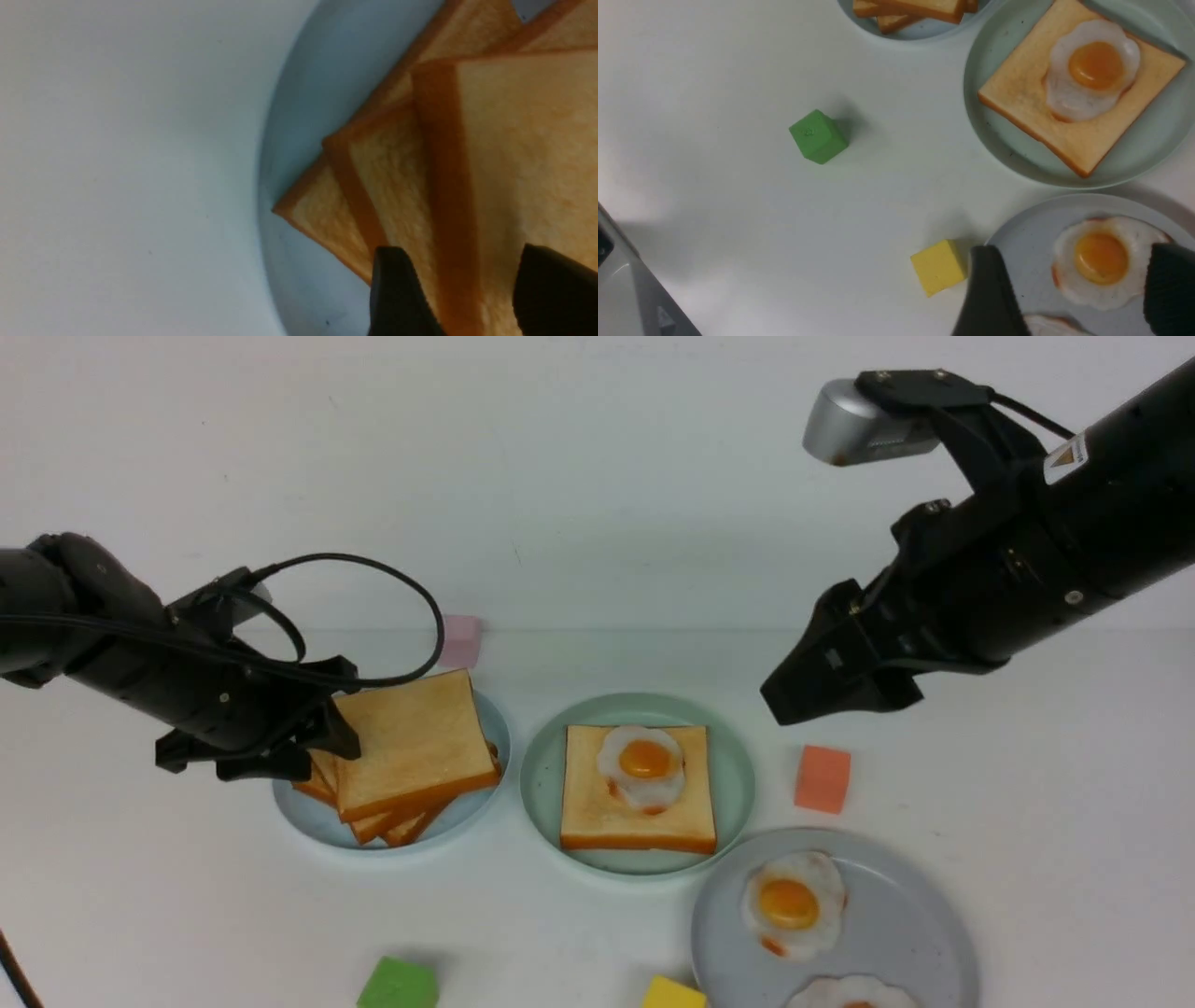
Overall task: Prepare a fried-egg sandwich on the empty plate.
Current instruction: Use the left arm to grab a slice of bread
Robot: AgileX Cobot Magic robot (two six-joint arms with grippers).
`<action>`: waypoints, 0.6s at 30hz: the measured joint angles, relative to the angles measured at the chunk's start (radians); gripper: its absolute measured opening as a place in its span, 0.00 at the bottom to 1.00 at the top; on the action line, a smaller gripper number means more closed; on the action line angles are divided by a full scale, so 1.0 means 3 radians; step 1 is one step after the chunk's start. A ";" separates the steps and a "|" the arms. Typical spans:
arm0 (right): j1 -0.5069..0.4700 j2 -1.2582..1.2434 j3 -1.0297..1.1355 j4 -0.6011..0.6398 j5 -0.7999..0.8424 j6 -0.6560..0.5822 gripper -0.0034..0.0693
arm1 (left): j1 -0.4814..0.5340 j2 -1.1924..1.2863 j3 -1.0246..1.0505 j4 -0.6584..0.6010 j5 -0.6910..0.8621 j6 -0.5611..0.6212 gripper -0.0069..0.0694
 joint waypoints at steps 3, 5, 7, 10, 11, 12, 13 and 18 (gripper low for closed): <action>0.0000 0.0000 0.0000 0.0007 0.0000 -0.0004 0.66 | 0.0000 0.0034 0.0000 -0.0067 -0.0035 0.0092 0.57; 0.0000 0.0000 0.0000 0.0010 0.0010 -0.0007 0.66 | 0.0000 0.0034 0.0000 -0.0145 -0.0046 0.0179 0.56; 0.0000 0.0000 0.0000 0.0010 0.0019 -0.0007 0.66 | 0.0000 0.0034 -0.0004 -0.0205 -0.0046 0.0220 0.55; 0.0000 0.0000 0.0000 0.0013 0.0040 -0.0007 0.66 | 0.0000 0.0034 -0.0004 -0.0387 -0.0050 0.0311 0.51; 0.0000 0.0000 0.0000 0.0013 0.0043 -0.0007 0.66 | 0.0000 0.0034 -0.0004 -0.0417 -0.0050 0.0321 0.51; 0.0000 0.0000 0.0000 0.0013 0.0050 -0.0007 0.66 | 0.0000 0.0034 -0.0004 -0.0440 -0.0050 0.0325 0.50; 0.0000 0.0000 0.0000 0.0013 0.0056 -0.0007 0.66 | 0.0000 0.0034 -0.0004 -0.0441 -0.0050 0.0325 0.50; 0.0000 0.0000 0.0000 0.0013 0.0123 -0.0007 0.66 | 0.0000 0.0053 -0.0007 -0.0461 -0.0050 0.0434 0.49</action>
